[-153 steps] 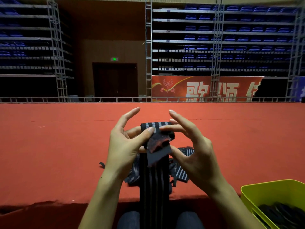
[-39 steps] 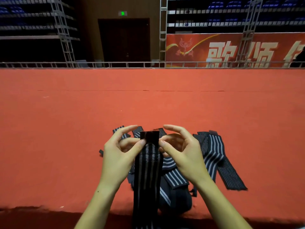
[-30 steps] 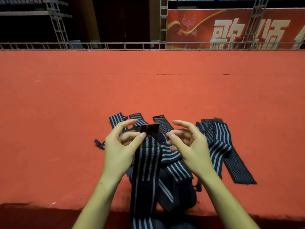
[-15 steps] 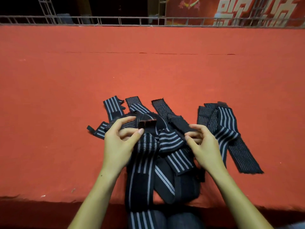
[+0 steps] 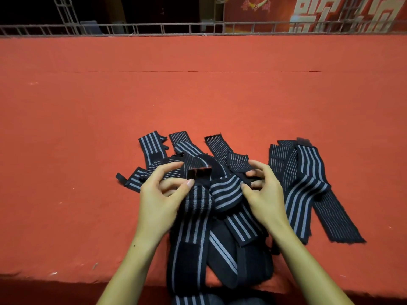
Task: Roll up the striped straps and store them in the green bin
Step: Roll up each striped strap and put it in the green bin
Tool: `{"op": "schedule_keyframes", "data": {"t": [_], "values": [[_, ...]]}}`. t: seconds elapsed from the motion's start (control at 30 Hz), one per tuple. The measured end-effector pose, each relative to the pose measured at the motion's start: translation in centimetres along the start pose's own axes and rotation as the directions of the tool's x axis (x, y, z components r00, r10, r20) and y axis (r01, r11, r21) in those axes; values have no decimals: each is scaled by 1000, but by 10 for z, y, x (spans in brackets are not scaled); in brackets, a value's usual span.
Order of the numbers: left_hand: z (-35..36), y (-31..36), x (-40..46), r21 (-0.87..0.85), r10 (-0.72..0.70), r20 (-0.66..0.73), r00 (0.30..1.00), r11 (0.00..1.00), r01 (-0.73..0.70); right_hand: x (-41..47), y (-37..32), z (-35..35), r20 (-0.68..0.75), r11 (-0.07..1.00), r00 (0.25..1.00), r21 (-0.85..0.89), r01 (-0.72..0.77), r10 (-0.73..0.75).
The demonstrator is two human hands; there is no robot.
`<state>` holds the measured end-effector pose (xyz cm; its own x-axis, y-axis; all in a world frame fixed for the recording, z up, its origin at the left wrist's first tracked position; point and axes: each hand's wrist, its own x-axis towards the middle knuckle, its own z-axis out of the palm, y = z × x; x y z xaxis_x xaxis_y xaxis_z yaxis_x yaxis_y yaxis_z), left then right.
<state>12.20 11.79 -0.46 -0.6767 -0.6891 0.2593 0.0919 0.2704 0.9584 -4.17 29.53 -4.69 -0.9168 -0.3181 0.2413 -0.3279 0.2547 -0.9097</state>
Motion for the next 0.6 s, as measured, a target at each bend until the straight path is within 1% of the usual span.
{"op": "schedule_keyframes", "data": {"t": [0.1,0.17,0.23,0.37,0.5,0.6], "values": [[-4,3,-1,-7,8,1,1000,1000,-8,-11,-14,-13,48,982,996,178,64,-74],[-3,7,-2,-26,12,18,1000,1000,-11,-20,-20,-20,81,964,988,243,108,-131],[1,13,-4,-53,20,52,998,998,-17,-26,-23,-24,116,950,981,289,117,-156],[11,22,-4,-60,48,191,980,998,-38,-35,-28,-27,161,931,971,346,114,-178],[22,21,4,-46,23,359,933,999,-7,-44,-33,-26,162,889,971,449,84,-173],[28,20,9,-27,31,417,908,999,-22,-47,-33,-28,149,884,978,464,59,-144]]}}
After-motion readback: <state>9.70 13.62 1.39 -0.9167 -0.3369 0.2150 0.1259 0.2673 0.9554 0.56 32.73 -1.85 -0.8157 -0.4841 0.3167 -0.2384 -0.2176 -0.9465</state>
